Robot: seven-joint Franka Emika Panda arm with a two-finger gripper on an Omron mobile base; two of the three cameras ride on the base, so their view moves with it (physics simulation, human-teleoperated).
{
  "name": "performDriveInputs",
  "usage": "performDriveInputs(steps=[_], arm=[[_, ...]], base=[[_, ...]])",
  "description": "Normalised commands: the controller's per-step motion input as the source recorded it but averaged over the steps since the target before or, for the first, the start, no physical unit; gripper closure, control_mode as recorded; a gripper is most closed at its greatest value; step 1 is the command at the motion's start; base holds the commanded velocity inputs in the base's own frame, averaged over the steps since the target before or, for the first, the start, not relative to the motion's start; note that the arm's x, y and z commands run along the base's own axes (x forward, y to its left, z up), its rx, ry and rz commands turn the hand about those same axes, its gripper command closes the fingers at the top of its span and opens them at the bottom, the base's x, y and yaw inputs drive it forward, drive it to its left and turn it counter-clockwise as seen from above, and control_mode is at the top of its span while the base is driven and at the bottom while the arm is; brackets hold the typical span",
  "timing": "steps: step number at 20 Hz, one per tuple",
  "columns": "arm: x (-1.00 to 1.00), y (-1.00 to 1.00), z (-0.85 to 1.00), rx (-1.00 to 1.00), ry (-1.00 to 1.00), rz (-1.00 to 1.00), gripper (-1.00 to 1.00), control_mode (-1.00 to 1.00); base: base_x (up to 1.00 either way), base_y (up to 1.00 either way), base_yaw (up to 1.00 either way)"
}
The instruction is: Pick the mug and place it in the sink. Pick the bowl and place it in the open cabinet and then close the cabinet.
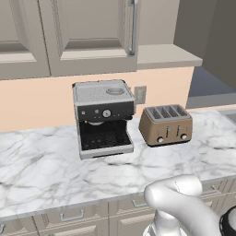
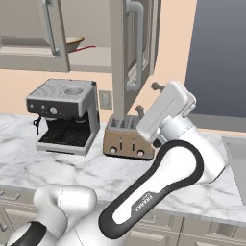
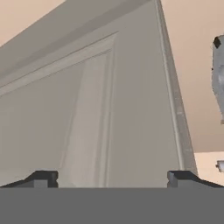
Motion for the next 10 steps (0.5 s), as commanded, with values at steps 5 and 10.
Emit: performDriveInputs(steps=[5, 10], arm=[[0.00, 0.09, 0.00, 0.00, -0.26, 0.08, -1.00, -1.00], [-0.11, 0.36, 0.00, 0.00, -0.23, 0.03, -1.00, -1.00]], base=[[0.00, 0.00, 0.00], [0.00, 0.00, 0.00]])
